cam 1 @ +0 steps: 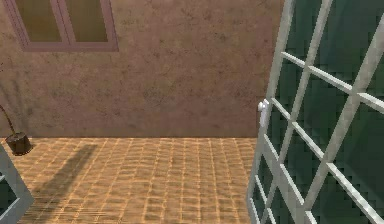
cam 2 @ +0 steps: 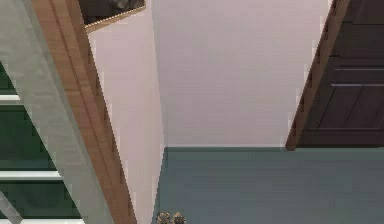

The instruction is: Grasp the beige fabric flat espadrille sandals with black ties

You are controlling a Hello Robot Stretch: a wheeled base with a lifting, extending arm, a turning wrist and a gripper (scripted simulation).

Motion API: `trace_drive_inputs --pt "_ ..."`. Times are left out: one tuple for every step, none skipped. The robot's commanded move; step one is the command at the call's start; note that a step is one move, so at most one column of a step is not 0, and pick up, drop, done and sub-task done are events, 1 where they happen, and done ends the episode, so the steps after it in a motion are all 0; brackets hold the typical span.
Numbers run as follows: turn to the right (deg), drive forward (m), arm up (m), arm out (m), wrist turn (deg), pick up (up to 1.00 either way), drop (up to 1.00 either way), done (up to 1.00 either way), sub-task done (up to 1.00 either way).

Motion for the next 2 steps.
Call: trace_drive_inputs --pt "0.0 0.0 0.0 0.0 45.0 0.0 0.0 0.0 0.0" --pt "0.0 0.0 0.0 0.0 45.0 0.0 0.0 0.0 0.0"
